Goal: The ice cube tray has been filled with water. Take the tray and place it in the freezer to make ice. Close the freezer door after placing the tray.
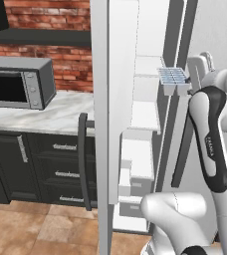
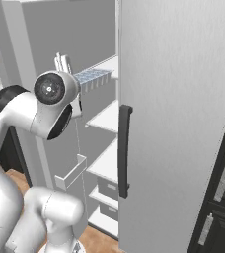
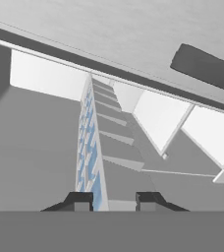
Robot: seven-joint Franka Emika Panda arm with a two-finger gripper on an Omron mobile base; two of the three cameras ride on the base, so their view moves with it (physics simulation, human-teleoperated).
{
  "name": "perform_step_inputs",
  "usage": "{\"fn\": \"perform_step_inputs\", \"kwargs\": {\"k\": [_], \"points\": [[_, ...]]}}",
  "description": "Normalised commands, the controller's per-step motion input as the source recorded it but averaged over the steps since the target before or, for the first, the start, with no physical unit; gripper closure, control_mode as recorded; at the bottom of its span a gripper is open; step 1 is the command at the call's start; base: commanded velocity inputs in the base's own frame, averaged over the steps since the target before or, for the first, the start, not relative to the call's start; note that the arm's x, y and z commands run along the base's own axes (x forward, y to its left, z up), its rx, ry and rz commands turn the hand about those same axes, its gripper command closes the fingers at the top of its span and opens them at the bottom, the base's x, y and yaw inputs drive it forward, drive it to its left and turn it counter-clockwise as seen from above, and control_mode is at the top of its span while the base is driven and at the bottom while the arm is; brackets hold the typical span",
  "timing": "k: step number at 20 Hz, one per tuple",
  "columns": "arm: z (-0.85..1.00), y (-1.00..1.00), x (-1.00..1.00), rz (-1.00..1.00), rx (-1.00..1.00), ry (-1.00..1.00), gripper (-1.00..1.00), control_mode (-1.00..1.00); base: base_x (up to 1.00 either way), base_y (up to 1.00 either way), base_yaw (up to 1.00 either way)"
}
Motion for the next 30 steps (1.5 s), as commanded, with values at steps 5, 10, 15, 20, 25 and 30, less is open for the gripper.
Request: {"fn": "perform_step_inputs", "kwargs": {"k": [5,10,15,20,25,30], "points": [[0.00,0.04,0.27,0.00,0.00,0.00,1.00,-1.00,0.00,0.00,0.00],[0.00,0.04,0.27,0.00,0.00,0.00,1.00,-1.00,0.00,0.00,0.00],[0.00,0.00,0.34,0.00,0.00,-0.02,1.00,-1.00,0.00,0.00,0.00],[0.00,0.00,0.40,0.00,0.00,-0.06,1.00,-1.00,0.00,0.00,0.00],[0.00,0.00,0.44,0.00,0.01,-0.05,1.00,-1.00,0.00,0.00,0.00],[0.00,0.00,0.49,0.00,0.03,0.00,1.00,-1.00,0.00,0.00,0.00]]}}
